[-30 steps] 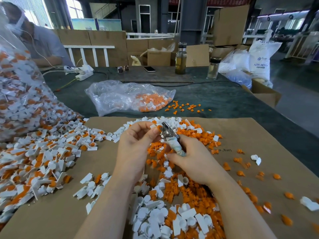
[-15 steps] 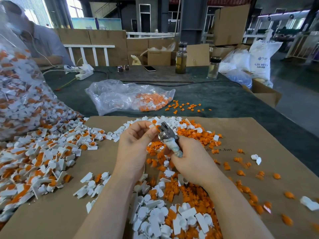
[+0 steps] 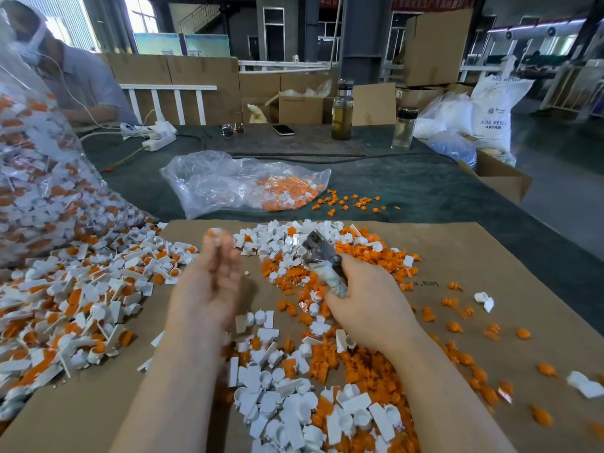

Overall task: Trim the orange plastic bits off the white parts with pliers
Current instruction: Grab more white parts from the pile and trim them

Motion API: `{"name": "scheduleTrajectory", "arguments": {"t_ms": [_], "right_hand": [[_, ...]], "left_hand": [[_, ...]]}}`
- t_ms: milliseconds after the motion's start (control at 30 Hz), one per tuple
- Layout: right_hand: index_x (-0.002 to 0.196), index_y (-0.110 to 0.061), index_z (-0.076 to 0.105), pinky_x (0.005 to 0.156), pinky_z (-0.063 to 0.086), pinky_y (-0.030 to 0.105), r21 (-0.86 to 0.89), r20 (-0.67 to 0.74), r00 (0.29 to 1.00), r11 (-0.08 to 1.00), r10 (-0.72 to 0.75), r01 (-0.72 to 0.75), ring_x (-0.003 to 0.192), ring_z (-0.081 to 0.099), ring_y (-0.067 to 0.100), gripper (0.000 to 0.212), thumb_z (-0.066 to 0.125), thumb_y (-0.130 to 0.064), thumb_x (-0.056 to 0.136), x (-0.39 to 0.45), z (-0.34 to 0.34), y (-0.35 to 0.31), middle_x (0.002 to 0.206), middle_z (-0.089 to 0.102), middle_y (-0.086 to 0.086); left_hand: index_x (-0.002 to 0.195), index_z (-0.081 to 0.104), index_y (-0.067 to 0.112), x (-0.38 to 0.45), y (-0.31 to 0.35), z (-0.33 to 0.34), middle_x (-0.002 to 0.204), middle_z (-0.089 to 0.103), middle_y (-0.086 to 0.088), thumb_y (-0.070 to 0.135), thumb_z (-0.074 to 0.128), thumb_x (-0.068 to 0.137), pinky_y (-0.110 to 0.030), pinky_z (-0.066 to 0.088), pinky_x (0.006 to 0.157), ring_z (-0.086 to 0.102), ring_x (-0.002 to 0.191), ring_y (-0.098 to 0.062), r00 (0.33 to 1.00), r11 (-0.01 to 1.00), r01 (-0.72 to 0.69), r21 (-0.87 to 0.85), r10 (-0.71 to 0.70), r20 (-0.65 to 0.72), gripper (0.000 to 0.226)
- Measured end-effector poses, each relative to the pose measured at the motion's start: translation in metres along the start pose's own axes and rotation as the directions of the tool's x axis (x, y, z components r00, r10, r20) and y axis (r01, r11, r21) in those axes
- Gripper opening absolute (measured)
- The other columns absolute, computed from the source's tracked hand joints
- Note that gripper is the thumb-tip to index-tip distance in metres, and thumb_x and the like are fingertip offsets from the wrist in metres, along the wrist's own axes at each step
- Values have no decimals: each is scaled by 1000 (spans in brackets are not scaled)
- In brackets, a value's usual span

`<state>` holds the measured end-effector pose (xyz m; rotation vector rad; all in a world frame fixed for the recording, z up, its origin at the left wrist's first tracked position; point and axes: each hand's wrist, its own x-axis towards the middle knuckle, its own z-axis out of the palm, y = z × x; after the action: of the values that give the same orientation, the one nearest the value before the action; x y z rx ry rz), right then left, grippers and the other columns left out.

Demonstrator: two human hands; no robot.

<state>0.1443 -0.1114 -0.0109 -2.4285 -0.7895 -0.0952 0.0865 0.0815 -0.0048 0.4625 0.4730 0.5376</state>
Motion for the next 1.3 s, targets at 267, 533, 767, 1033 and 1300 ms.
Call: {"name": "scheduleTrajectory", "arguments": {"t_ms": [267,533,767,1033,1300], "right_hand": [[76,-32,41,49,30,21,-36,-103,993,998,54,-58,60,49,8,21,57,-28,89,2,-2,6,69,52,-10],[89,-25,51,50,41,24,-88,-149,983,989,105,-120,64,54,11,10,57,-33,90,7,0,12,73,55,-9],[84,-27,47,48,40,24,-133,-148,985,986,84,-104,60,51,10,11,57,-31,87,5,0,10,68,52,-9],[69,-29,33,46,29,24,-205,-123,990,974,71,-96,57,46,8,30,58,-32,85,4,0,8,65,48,-8],[69,-30,31,46,28,22,-212,-96,993,973,75,-94,57,45,7,33,58,-36,87,3,1,5,66,47,-10]], "left_hand": [[122,56,1,17,42,-29,89,77,-13,11,42,104,-28,58,63,76,77,-17,976,787,-154,-598,25,-218,25],[123,51,2,24,40,-33,96,76,-15,27,45,105,-33,59,72,76,86,-21,992,851,-99,-515,45,-116,32],[84,78,28,-2,8,-2,85,76,8,30,79,67,-25,52,66,66,73,-7,976,582,-156,798,-34,215,17],[86,76,33,-5,-8,-3,84,72,16,25,89,71,-22,52,70,65,76,0,860,-45,-456,889,-280,427,21],[81,70,44,-12,-24,4,93,57,16,42,83,74,-47,34,106,48,89,1,792,-398,-610,685,-314,523,15]]}}
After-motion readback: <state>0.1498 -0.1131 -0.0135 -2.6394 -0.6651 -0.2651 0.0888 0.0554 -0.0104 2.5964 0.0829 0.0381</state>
